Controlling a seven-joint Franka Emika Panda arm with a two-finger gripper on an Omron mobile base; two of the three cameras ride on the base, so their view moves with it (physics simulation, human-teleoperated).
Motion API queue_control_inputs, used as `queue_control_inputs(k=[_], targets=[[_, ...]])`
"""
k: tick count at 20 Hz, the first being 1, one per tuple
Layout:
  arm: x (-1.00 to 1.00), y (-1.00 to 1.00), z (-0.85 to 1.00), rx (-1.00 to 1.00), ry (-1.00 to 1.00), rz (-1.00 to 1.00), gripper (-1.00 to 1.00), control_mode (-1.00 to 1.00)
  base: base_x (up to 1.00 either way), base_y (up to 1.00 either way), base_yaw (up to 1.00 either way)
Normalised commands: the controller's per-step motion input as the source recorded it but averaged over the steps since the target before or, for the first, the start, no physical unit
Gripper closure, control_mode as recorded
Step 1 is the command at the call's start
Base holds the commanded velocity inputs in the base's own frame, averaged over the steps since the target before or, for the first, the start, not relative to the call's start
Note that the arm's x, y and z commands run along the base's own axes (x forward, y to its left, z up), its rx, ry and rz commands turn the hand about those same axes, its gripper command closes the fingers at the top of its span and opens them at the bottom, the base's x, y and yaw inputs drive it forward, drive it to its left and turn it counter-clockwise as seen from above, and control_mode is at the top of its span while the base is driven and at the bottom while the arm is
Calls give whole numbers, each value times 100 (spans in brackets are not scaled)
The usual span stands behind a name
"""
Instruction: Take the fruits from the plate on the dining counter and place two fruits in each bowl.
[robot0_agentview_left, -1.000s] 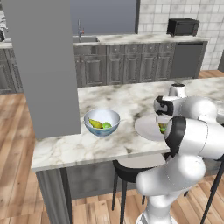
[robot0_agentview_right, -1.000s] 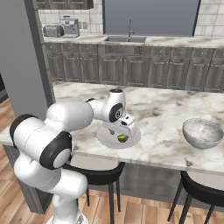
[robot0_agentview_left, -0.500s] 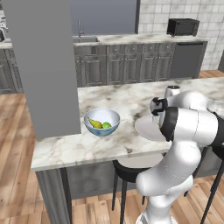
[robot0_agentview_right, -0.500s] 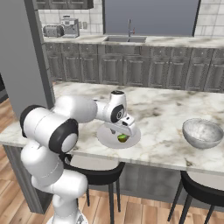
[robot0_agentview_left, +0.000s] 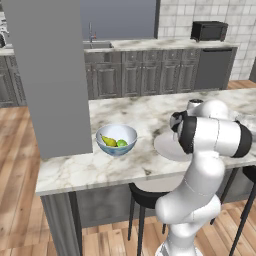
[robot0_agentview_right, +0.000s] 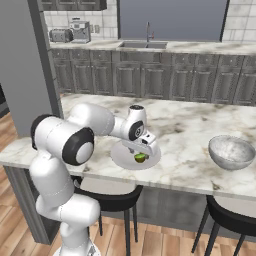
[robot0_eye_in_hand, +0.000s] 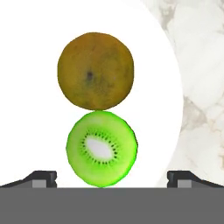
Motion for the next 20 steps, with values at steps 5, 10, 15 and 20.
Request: queue_control_inputs(k=[5, 10, 15, 20], targets=[[9, -9, -18, 0, 1, 0, -100, -100, 0, 0, 0], [9, -2, -15, 0, 0, 0, -100, -100, 0, 0, 0], [0, 0, -8, 0, 0, 0, -100, -100, 0, 0, 0], [4, 0, -7, 0, 0, 0, -100, -100, 0, 0, 0]])
